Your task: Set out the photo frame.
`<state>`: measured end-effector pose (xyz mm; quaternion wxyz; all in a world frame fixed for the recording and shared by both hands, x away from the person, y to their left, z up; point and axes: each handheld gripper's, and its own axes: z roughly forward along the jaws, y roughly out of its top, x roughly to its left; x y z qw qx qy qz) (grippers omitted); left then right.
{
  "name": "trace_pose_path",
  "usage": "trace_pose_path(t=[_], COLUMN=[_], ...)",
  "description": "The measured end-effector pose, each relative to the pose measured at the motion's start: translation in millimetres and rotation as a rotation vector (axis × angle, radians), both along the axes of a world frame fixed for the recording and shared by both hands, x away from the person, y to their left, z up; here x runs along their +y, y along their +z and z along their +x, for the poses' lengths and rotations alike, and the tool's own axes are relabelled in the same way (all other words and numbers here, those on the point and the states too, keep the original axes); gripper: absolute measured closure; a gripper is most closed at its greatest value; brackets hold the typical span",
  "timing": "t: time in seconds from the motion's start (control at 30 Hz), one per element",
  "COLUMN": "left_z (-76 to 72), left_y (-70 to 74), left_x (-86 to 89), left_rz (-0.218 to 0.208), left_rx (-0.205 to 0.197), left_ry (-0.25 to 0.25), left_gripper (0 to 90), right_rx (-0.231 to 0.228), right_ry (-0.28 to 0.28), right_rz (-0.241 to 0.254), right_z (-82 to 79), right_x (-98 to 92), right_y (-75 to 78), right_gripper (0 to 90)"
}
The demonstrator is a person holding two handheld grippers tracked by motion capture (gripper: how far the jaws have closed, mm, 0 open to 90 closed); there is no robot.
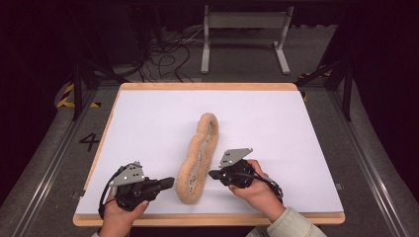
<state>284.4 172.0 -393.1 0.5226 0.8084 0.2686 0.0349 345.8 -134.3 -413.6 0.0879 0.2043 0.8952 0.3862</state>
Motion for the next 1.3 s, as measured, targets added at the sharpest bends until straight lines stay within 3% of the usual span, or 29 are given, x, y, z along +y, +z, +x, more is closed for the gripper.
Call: trace_pose_path(t=[0.07, 0.17, 0.37, 0.53, 0.67, 0.7, 1.0, 1.3], left_z=[-3.0, -6.4, -4.8, -5.8, -4.7, -5.2, -3.1, 7.7], left_y=[2.1, -0.1, -12.5, -21.9, -23.9, -23.9, -22.2, -20.8], left_x=[-6.1, -19.1, -34.8, -45.8, -46.7, -46.2, -41.3, -16.6], left_rz=[0.001, 0.057, 0.097, 0.145, 0.15, 0.146, 0.17, 0.177], left_rx=[-0.006, -0.021, 0.029, 0.043, 0.051, 0.068, 0.049, 0.068], left_ry=[-0.035, -0.078, -0.151, -0.187, -0.195, -0.192, -0.164, -0.049], left_gripper=[90.0, 90.0, 90.0, 90.0, 90.0, 90.0, 90.0, 90.0], right_rx=[0.0, 0.0, 0.0, 0.0, 0.0, 0.0, -0.004, -0.006], right_ry=[-0.01, -0.022, -0.044, -0.046, -0.045, -0.045, -0.053, -0.073], right_rz=[0.001, 0.0, 0.005, 0.006, 0.004, 0.004, 0.009, 0.014], right_z=[1.2, 3.3, 6.0, 6.5, 6.4, 6.5, 6.9, 8.4], right_x=[-2.2, -5.0, -9.9, -10.6, -10.7, -10.7, -12.3, -17.2], right_y=[-0.1, -0.3, 0.4, 0.1, 0.1, 0.1, 0.8, 2.2], right_gripper=[90.0, 90.0, 90.0, 90.0, 90.0, 90.0, 90.0, 90.0])
